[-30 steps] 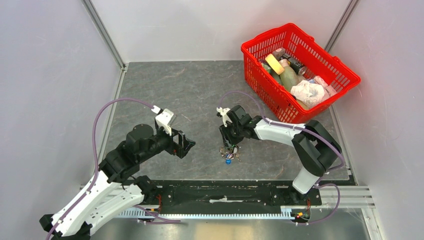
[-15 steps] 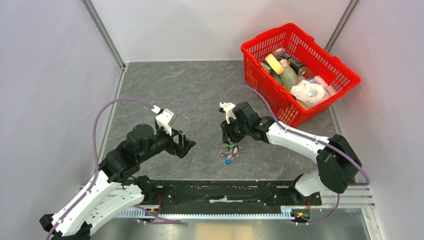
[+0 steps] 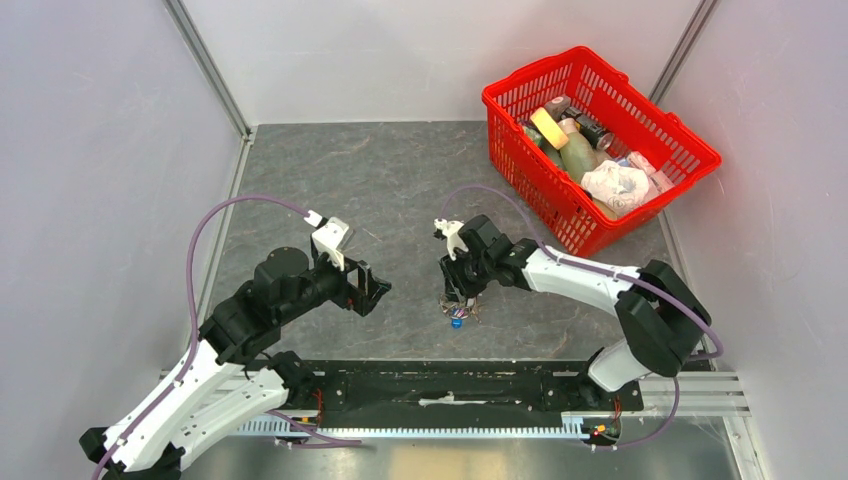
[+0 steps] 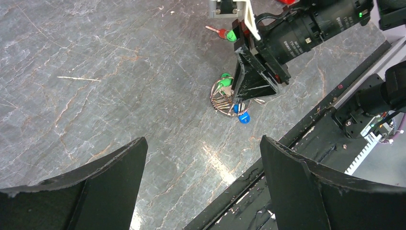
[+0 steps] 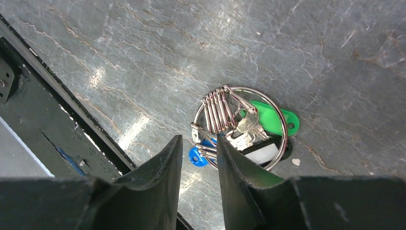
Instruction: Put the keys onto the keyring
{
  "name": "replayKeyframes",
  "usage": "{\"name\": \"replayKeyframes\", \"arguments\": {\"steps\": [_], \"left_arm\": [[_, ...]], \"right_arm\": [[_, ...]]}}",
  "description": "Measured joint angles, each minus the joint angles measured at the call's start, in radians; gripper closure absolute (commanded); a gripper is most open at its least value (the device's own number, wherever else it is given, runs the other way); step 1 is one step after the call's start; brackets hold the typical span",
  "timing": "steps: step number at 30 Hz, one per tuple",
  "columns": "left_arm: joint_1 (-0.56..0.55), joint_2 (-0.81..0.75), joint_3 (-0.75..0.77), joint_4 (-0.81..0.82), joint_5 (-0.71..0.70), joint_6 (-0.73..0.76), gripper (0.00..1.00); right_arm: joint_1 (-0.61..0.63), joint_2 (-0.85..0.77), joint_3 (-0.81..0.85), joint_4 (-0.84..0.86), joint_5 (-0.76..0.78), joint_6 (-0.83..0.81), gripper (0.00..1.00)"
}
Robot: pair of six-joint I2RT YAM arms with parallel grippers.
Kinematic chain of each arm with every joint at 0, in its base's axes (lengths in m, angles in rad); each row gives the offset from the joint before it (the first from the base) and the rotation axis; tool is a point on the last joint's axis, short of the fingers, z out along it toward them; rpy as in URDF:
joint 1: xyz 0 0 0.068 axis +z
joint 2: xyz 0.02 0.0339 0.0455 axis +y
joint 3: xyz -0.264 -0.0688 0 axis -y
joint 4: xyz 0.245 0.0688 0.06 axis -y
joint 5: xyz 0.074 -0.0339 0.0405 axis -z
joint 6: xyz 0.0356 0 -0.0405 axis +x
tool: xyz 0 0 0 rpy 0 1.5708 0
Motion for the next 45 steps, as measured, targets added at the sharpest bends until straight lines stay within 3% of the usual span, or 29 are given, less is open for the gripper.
{"name": "replayKeyframes", "arguments": {"steps": [12, 25, 29, 33, 38, 45], "left_arm": [[0.000, 0.000, 0.000, 0.000, 0.005, 0.000, 0.06], [0.000, 0.000, 0.000, 0.000, 0.008, 0.000, 0.06], [0.000, 0.000, 0.000, 0.000, 0.007, 0.000, 0.06], [0.000, 0.000, 0.000, 0.000, 0.008, 0.000, 0.06], [0.000, 0.000, 0.000, 0.000, 0.008, 0.000, 0.06], [0.000, 0.000, 0.000, 0.000, 0.008, 0.000, 0.06]], "right_arm": [[0.008, 0.069, -0.004, 0.012, 0.000, 0.043, 0.76], [0.056, 0.005, -0.078, -0.001, -0.012, 0.083, 0.77], [0.064, -0.039, -0.097, -0.013, 0.006, 0.101, 0.64], [0.069, -0.111, -0.106, -0.026, 0.120, 0.138, 0.55], [0.062, -0.135, -0.108, -0.029, 0.278, 0.208, 0.53], [0.046, -0.123, -0.134, -0.035, 0.385, 0.303, 0.52]]}}
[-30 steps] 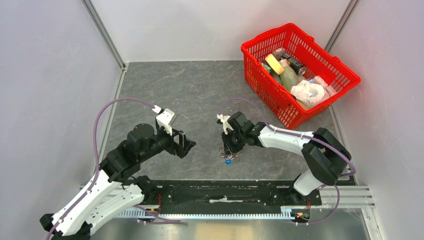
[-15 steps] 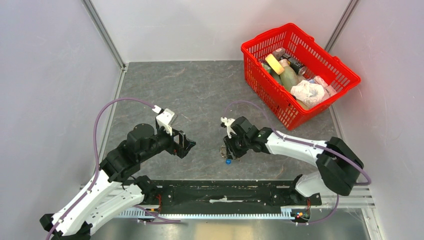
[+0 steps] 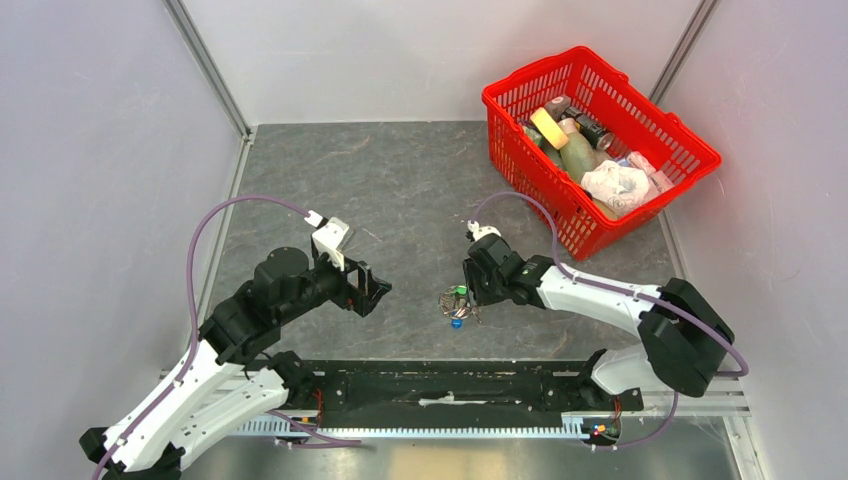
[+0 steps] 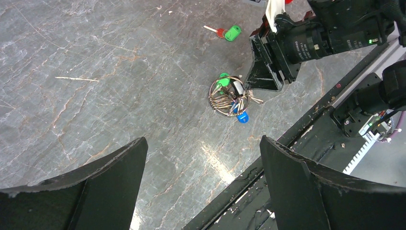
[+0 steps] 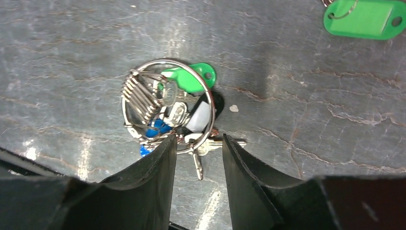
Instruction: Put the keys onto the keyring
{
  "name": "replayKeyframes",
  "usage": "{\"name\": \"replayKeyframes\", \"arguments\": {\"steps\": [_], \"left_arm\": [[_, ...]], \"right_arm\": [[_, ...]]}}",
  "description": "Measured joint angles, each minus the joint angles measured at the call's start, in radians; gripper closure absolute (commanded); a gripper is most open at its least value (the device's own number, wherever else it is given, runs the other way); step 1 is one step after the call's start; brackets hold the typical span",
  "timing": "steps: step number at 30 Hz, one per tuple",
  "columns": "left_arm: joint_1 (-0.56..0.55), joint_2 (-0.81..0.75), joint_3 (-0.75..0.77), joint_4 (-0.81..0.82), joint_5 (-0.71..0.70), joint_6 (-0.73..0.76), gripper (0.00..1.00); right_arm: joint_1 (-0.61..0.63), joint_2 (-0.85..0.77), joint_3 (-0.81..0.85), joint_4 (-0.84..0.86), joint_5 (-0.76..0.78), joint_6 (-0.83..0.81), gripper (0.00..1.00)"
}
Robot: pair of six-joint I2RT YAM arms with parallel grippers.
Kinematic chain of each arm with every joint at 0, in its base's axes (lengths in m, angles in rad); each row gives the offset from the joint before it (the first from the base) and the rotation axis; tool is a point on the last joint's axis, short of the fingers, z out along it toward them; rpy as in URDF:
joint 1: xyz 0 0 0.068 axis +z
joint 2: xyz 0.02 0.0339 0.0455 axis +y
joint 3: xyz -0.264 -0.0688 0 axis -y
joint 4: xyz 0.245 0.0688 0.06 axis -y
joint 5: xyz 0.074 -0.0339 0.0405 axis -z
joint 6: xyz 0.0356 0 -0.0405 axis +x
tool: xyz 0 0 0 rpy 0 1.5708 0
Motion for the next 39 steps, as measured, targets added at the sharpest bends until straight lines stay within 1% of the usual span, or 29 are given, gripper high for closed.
{"name": "replayKeyframes", "arguments": {"steps": [7, 12, 14, 16, 19, 20, 26, 29, 32, 37, 39], "left_arm": [[0.000, 0.000, 0.000, 0.000, 0.000, 0.000, 0.06], [0.000, 0.000, 0.000, 0.000, 0.001, 0.000, 0.06], [0.000, 0.000, 0.000, 0.000, 0.002, 0.000, 0.06], [0.000, 0.000, 0.000, 0.000, 0.002, 0.000, 0.07], [0.000, 0.000, 0.000, 0.000, 0.003, 0.000, 0.06], [0.000, 0.000, 0.000, 0.000, 0.003, 0.000, 0.06], [0.000, 0.000, 0.000, 0.000, 0.010, 0.000, 0.06], [0.000, 0.000, 0.000, 0.000, 0.014, 0.000, 0.06], [0.000, 0.000, 0.000, 0.000, 0.017, 0.000, 0.06], [0.000, 0.000, 0.000, 0.000, 0.018, 0.000, 0.06], [0.000, 0.000, 0.000, 0.000, 0.018, 0.000, 0.06]], "right_arm": [[-0.003, 0.068, -0.020, 0.016, 0.010, 0.061, 0.55], [-0.005, 0.089, -0.027, 0.030, 0.006, 0.086, 0.63], [-0.008, 0.090, -0.027, 0.036, 0.006, 0.092, 0.69], [-0.010, 0.093, -0.027, 0.040, 0.006, 0.097, 0.79], [-0.012, 0.093, -0.027, 0.043, 0.006, 0.104, 0.98], [-0.014, 0.093, -0.027, 0.045, 0.006, 0.104, 1.00], [-0.014, 0.087, -0.027, 0.038, 0.013, 0.092, 1.00], [-0.014, 0.053, -0.027, 0.018, 0.029, 0.069, 1.00], [-0.014, -0.024, -0.024, -0.006, 0.054, 0.038, 1.00], [-0.014, -0.208, 0.006, -0.034, 0.105, -0.019, 1.00], [-0.014, -0.249, 0.014, -0.035, 0.113, -0.034, 1.00]]}}
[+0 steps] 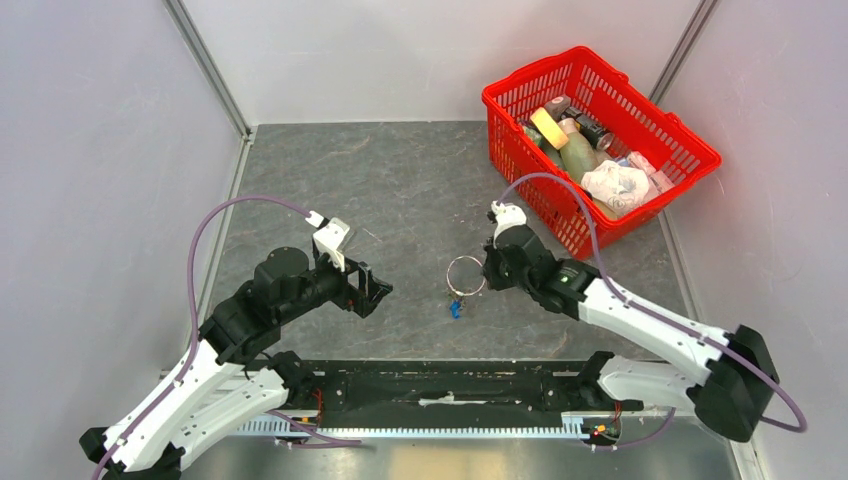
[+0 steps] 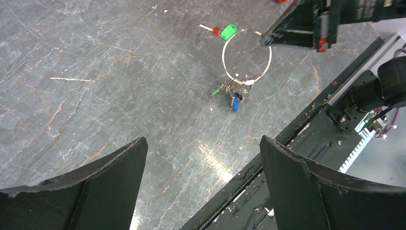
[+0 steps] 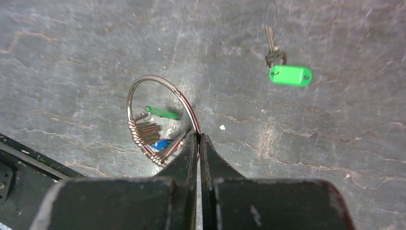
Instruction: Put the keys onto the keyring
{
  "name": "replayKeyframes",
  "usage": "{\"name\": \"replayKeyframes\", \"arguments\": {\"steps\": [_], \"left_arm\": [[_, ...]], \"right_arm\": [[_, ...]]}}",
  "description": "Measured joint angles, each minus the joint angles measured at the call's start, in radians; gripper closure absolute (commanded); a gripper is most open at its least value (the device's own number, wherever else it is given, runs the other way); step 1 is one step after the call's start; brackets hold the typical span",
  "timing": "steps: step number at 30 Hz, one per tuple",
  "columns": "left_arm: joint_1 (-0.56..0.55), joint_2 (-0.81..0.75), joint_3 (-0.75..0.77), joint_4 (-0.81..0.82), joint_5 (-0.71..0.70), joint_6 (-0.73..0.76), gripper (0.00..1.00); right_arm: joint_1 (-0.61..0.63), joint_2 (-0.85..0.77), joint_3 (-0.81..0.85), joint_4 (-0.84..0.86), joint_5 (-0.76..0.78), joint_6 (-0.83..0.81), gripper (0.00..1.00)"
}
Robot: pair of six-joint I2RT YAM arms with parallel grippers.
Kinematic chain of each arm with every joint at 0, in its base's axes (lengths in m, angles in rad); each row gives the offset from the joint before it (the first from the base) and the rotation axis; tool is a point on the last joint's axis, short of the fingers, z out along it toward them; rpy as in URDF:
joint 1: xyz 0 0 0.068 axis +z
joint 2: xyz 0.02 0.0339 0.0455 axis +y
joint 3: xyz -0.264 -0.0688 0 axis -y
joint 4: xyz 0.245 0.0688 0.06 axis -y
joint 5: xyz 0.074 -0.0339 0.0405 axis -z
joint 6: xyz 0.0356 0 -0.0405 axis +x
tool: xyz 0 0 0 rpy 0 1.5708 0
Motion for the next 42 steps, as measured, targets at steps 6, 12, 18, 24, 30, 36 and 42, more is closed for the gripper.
{"name": "replayKeyframes", "arguments": {"steps": [6, 12, 18, 24, 30, 36, 42], "left_arm": [[0.000, 0.005, 0.000, 0.000, 0.004, 0.000, 0.06], [0.002, 0.016, 0.000, 0.005, 0.030, -0.003, 0.06], [0.002, 0.033, 0.000, 0.044, 0.098, -0.032, 0.06], [0.004, 0.026, -0.014, 0.110, 0.172, -0.091, 0.06], [0.004, 0.003, -0.055, 0.166, 0.233, -0.149, 0.07], [0.004, -0.023, -0.066, 0.175, 0.237, -0.167, 0.07], [0.004, -0.028, -0.065, 0.174, 0.235, -0.168, 0.07]], "right_arm": [[0.000, -0.105, 0.029, -0.008, 0.010, -0.067, 1.00], [0.000, -0.133, 0.093, -0.036, -0.011, -0.113, 1.00], [0.000, -0.124, 0.225, -0.119, -0.073, -0.126, 1.00], [0.000, -0.117, 0.350, -0.196, -0.123, -0.111, 1.00], [0.000, -0.093, 0.375, -0.251, -0.161, -0.068, 1.00], [0.000, -0.047, 0.249, -0.184, -0.239, 0.009, 1.00], [0.000, 0.040, 0.122, -0.111, -0.283, 0.073, 0.97]]}}
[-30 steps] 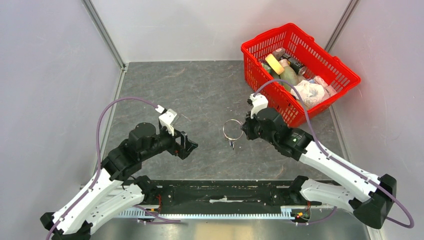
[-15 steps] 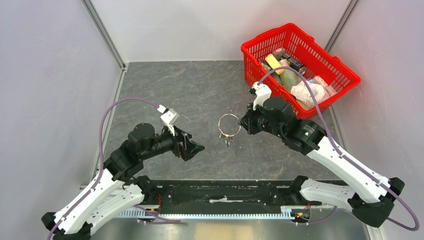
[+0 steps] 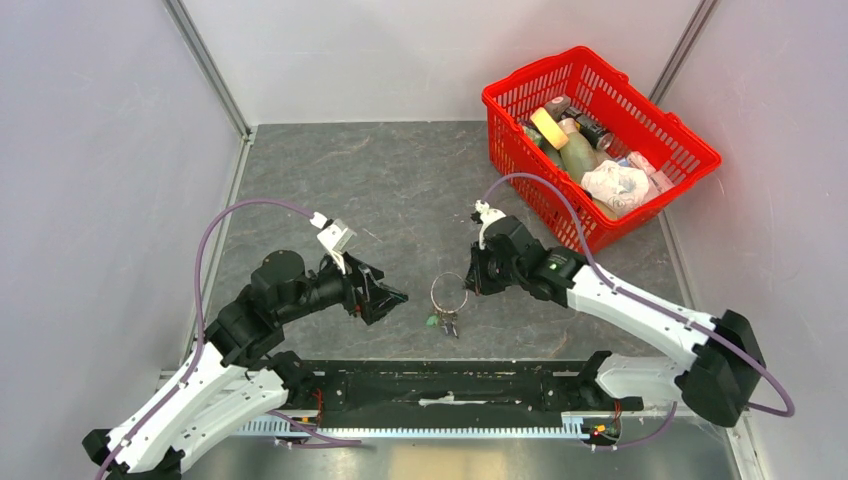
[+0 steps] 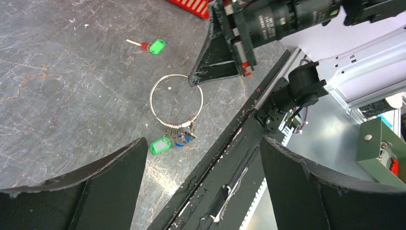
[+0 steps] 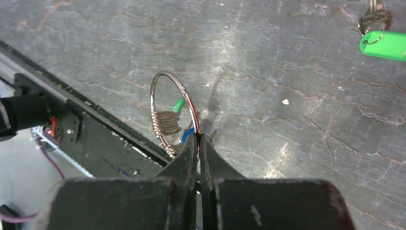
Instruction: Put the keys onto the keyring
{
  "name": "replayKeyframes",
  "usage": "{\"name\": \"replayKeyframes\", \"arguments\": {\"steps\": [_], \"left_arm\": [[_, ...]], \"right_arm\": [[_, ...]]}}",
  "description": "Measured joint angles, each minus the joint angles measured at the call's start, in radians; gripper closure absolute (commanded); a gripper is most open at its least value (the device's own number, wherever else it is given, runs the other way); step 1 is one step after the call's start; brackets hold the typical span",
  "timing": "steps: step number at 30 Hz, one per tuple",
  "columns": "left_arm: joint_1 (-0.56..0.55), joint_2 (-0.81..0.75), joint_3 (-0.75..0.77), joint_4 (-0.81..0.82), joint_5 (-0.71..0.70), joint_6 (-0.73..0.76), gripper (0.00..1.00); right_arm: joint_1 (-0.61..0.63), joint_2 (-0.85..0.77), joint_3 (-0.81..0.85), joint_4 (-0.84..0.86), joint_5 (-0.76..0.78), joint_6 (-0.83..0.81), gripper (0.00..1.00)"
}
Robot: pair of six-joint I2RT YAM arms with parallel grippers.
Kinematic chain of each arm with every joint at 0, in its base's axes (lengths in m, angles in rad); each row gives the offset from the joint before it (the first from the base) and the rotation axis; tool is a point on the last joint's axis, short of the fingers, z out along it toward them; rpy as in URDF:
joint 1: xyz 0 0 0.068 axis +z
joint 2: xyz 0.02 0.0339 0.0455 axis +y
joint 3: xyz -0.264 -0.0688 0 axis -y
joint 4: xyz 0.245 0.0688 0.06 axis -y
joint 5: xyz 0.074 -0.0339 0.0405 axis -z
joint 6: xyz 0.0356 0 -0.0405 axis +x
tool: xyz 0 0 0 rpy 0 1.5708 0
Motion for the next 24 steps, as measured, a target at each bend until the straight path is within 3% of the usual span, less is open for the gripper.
{"name": "replayKeyframes", "arguments": {"steps": [2, 5, 7, 14, 19, 24], "left_arm": [[0.000, 0.001, 0.000, 0.000, 0.000, 0.000, 0.07], [0.000, 0.005, 0.000, 0.000, -0.001, 0.000, 0.07], [0.000, 0.006, 0.000, 0.000, -0.002, 0.000, 0.07], [0.000, 0.006, 0.000, -0.001, -0.019, 0.001, 0.07], [0.000, 0.013, 0.000, -0.001, -0.026, 0.001, 0.07], [0.000, 0.014, 0.000, -0.005, -0.027, 0.001, 0.07]], "right_arm": [[-0.002, 0.034, -0.014, 0.018, 0.027, 0.013, 0.91], [-0.031, 0.091, -0.033, 0.047, 0.076, 0.040, 0.58], [-0.058, 0.117, -0.043, 0.051, 0.122, 0.056, 0.47], [-0.080, 0.096, -0.046, 0.043, 0.255, 0.049, 0.46], [-0.080, 0.040, -0.046, 0.078, 0.174, 0.016, 0.51], [-0.048, 0.085, -0.046, 0.095, 0.065, 0.006, 0.55]]}}
